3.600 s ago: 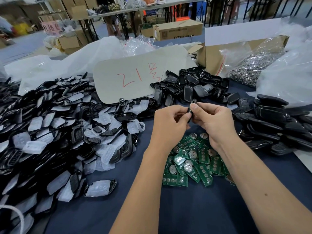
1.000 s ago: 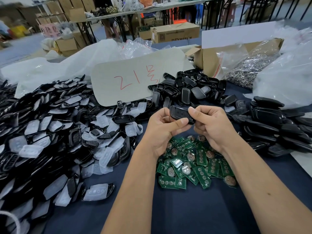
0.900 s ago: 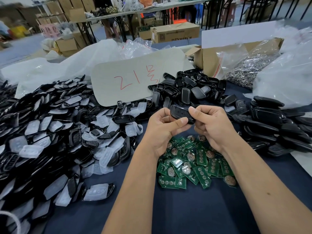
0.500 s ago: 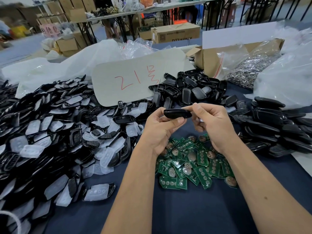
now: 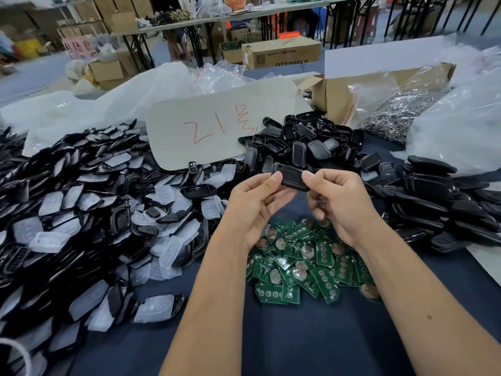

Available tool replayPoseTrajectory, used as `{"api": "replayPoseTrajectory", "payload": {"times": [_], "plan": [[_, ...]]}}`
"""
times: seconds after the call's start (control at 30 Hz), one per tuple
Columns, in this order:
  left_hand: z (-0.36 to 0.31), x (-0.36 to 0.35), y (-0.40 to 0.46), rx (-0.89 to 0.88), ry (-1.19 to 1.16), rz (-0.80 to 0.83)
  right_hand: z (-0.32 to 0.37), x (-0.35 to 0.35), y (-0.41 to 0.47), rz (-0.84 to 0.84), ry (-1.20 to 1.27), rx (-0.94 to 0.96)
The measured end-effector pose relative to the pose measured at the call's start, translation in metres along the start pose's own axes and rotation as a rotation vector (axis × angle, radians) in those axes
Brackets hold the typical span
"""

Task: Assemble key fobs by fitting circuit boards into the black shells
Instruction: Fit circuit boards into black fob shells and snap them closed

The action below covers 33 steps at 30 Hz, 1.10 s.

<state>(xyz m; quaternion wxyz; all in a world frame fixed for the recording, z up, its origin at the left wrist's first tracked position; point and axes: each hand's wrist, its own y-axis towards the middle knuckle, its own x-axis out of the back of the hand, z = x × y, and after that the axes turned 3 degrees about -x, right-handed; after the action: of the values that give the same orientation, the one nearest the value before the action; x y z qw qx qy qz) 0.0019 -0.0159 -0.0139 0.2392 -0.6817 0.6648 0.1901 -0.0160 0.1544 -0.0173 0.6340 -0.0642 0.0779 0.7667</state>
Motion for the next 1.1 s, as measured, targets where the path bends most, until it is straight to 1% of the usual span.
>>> {"api": "replayPoseTrajectory", "payload": {"times": [0.13, 0.2, 0.4, 0.6, 0.77, 0.97, 1.1], "plan": [[-0.001, 0.002, -0.001, 0.020, -0.028, 0.001, 0.003, -0.001, -0.003, 0.127, 0.065, -0.027], [-0.002, 0.003, -0.001, 0.027, -0.034, 0.012, 0.004, -0.001, -0.003, 0.152, 0.071, -0.008], [-0.004, 0.003, -0.001, 0.035, -0.065, 0.031, 0.006, 0.000, -0.004, 0.166, 0.051, 0.042], [-0.004, 0.000, -0.003, 0.062, -0.033, 0.022, 0.008, -0.001, -0.006, 0.217, 0.164, -0.039], [-0.004, -0.001, -0.003, 0.066, -0.025, -0.015, 0.004, -0.003, -0.005, 0.211, 0.161, -0.046], [-0.008, 0.001, -0.002, 0.003, 0.022, -0.062, -0.001, -0.007, -0.004, 0.236, 0.141, -0.016], [-0.013, 0.005, -0.002, -0.047, 0.081, -0.072, -0.003, -0.006, -0.002, 0.221, 0.119, 0.007]]}}
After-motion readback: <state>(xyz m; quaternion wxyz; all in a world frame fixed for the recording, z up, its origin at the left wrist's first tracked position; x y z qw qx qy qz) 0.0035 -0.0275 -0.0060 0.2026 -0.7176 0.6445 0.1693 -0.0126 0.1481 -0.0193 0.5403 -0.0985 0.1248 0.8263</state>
